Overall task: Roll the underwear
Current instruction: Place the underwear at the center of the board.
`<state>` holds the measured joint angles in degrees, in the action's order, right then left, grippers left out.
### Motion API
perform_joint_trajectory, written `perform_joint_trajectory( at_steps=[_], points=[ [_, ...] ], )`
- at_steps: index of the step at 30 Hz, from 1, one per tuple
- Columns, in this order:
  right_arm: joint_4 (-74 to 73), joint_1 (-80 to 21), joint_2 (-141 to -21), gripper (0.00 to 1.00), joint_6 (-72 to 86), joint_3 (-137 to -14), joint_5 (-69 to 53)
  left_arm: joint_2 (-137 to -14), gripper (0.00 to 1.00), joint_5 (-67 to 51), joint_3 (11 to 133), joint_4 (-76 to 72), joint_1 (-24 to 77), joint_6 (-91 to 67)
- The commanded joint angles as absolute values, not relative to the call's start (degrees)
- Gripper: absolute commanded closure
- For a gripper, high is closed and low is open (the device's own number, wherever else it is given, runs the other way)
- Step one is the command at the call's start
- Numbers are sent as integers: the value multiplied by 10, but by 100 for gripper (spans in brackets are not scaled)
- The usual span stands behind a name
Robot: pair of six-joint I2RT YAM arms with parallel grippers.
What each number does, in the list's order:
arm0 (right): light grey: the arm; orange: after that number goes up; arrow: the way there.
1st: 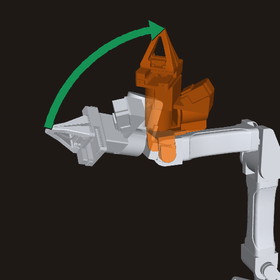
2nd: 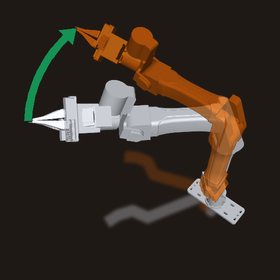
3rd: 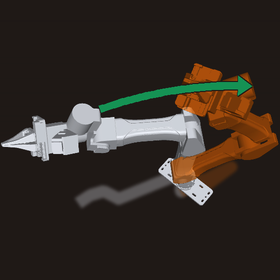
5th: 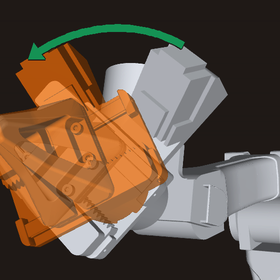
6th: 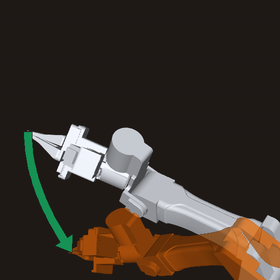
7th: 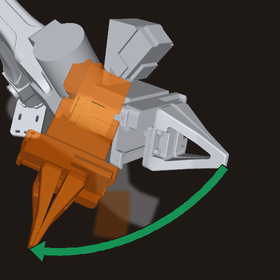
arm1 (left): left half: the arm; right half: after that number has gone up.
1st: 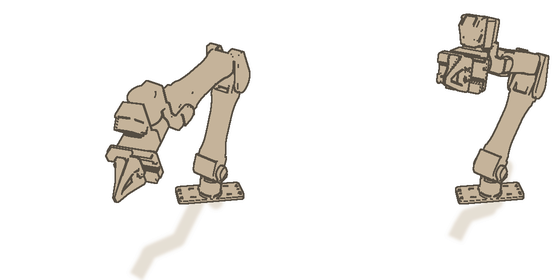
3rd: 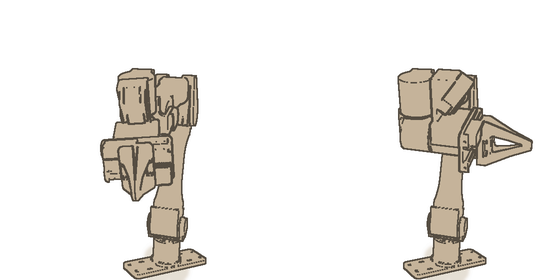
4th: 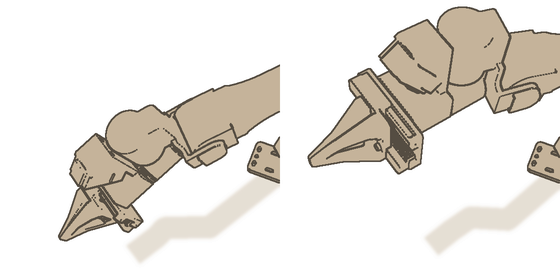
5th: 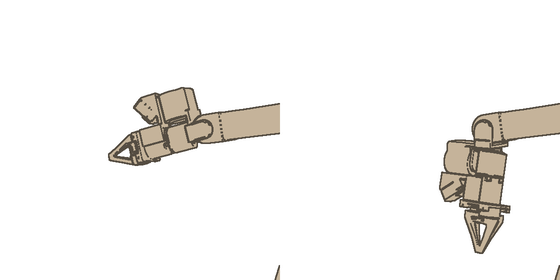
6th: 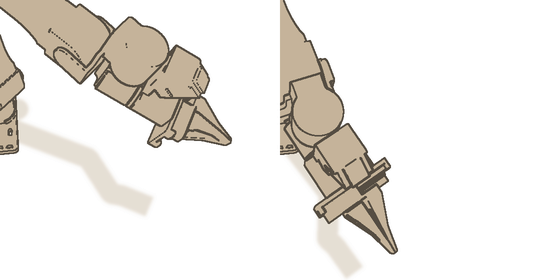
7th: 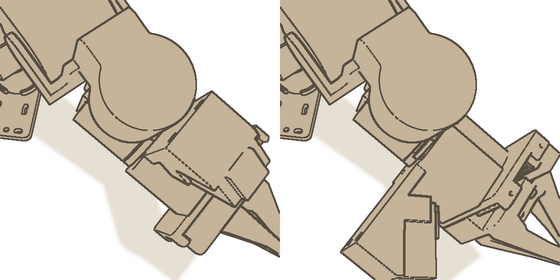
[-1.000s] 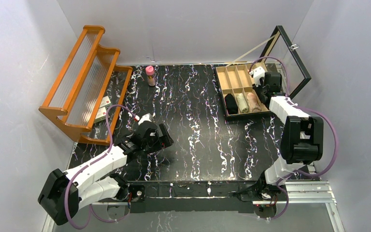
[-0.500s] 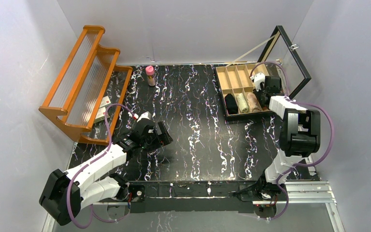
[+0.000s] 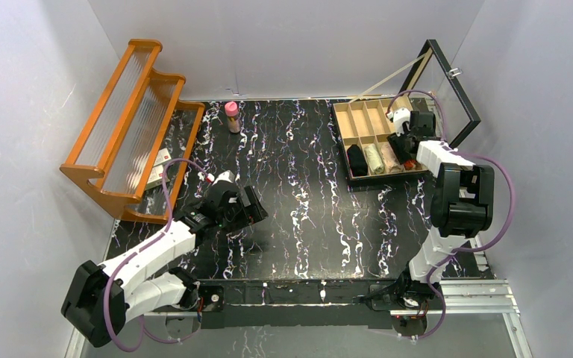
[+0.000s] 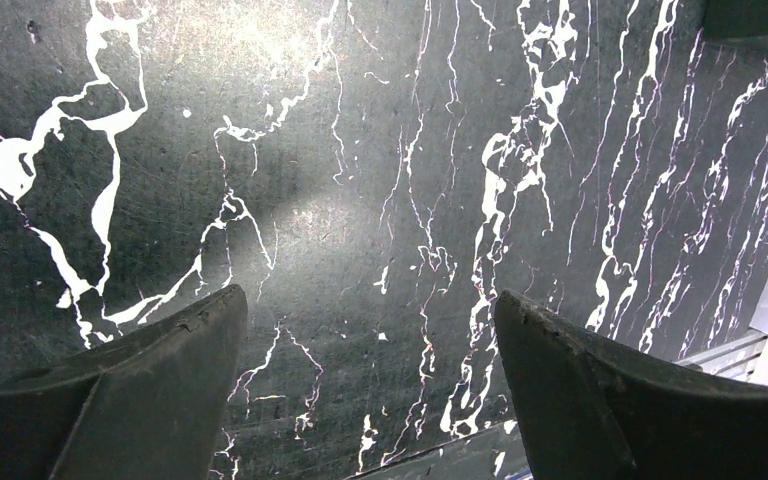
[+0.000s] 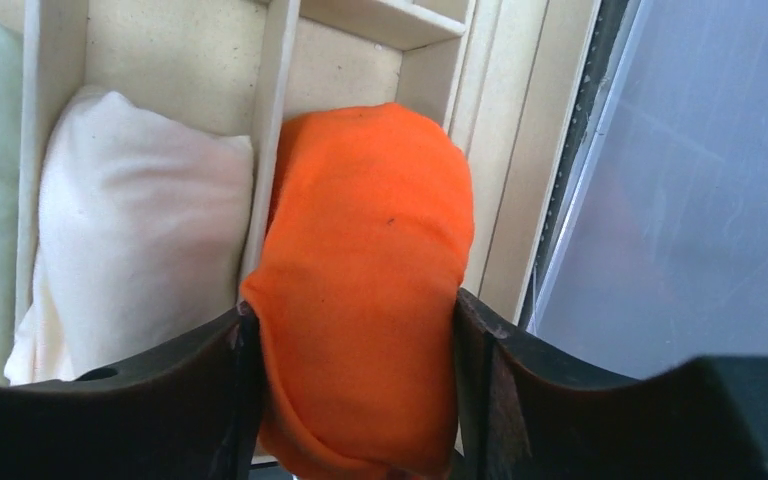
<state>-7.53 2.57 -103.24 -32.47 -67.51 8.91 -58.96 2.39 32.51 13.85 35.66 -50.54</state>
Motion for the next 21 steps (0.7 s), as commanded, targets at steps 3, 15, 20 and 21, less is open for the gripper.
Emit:
perform_joint_trajectory(
  at_steps=[3,15,20,21],
  points=[
    [-90,28,-1023,28,-333,-705,89,-598,10,12,341,148,351,-495],
    [-116,28,-982,16,-330,-727,79,-614,10,0,333,131,350,-497],
    [-110,32,-972,20,-297,-725,60,-617,10,0,332,129,349,-497],
    [-120,36,-973,23,-282,-732,48,-617,10,0,332,130,349,-497]
  ],
)
